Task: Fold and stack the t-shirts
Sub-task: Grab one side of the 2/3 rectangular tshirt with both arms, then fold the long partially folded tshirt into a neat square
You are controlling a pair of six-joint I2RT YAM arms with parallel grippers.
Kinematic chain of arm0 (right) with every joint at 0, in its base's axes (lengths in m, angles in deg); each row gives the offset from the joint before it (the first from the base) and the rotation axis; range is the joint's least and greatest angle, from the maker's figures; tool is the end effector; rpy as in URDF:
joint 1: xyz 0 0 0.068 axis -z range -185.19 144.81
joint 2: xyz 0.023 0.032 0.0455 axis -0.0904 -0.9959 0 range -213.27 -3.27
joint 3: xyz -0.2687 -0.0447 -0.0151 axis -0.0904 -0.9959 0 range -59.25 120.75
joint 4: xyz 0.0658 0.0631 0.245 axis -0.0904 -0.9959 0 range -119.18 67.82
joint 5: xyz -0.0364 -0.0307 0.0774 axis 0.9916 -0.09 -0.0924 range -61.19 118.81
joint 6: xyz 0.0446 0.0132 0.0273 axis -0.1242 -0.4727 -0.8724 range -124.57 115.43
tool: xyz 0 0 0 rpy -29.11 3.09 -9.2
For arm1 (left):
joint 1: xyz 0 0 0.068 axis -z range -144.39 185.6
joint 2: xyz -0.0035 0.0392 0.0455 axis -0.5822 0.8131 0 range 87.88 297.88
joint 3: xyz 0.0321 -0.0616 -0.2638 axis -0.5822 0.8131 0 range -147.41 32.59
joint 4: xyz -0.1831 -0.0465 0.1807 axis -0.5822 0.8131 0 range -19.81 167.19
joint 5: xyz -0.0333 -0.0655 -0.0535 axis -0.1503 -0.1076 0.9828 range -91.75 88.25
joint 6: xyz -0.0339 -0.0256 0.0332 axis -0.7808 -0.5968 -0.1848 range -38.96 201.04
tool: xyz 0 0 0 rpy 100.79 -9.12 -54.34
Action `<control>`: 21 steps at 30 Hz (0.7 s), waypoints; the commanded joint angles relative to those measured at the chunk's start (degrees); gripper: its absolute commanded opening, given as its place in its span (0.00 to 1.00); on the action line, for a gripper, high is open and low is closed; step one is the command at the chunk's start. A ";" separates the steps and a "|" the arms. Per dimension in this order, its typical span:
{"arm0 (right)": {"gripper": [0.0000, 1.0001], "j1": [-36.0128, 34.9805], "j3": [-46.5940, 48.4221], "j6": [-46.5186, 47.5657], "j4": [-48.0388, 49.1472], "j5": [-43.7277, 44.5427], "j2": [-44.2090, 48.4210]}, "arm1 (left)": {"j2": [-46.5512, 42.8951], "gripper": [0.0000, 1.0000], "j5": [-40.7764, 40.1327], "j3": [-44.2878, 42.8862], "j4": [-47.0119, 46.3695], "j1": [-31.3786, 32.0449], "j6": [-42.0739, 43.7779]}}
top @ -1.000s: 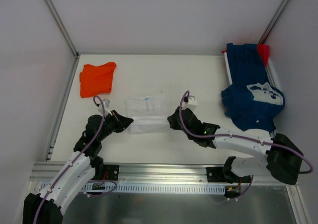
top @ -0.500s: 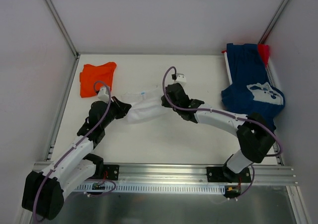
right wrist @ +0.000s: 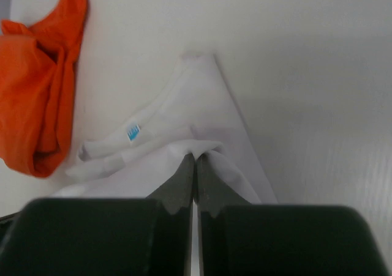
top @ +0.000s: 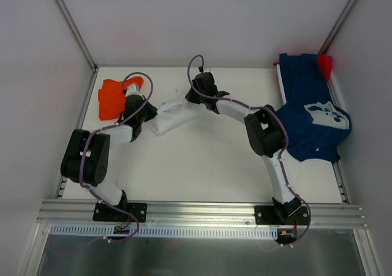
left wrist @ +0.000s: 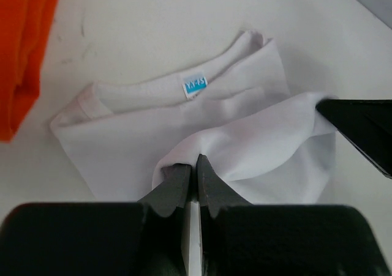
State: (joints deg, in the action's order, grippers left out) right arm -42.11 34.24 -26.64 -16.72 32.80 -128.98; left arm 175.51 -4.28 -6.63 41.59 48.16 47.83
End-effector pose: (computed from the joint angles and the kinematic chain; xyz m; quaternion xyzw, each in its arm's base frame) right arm 0.4100 0.3051 0.1987 -0.0920 0.8463 0.2322 0.4706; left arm 0.3123 -0.0679 0.1968 -0.1591 0.8025 -0.2070 0.5365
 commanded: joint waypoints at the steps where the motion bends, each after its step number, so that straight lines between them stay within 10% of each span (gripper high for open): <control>1: 0.01 3.08 15.46 -1.31 1.76 -8.46 -7.77 | 6.66 0.00 0.32 -6.65 -7.69 -3.58 0.87; 14: 0.12 4.06 32.28 -8.52 8.43 -14.62 -26.51 | 4.22 0.00 -14.25 2.83 -12.47 -6.14 -7.47; 15: 0.30 4.06 32.28 -8.87 8.43 -14.88 -26.69 | 3.78 0.00 -14.87 3.10 -11.92 -6.14 -8.18; 16: 0.83 3.88 32.37 -9.31 8.00 -14.97 -26.78 | 3.25 0.00 -15.49 3.27 -11.31 -6.14 -9.05; 17: 0.99 3.71 32.28 -9.23 7.73 -14.89 -26.78 | 3.07 0.00 -15.93 3.36 -10.43 -6.14 -9.67; 20: 1.00 3.27 31.06 -8.35 7.47 -15.33 -26.26 | 2.54 0.30 -17.42 3.10 -6.48 -6.14 -11.78; 21: 0.99 3.18 30.18 -8.08 7.90 -15.33 -25.12 | 2.11 0.72 -17.77 2.75 -4.64 -6.14 -12.40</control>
State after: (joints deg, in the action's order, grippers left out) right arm -39.18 65.96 -35.16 -7.81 17.02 -155.54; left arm 180.39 -17.46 -3.55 32.93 42.63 39.20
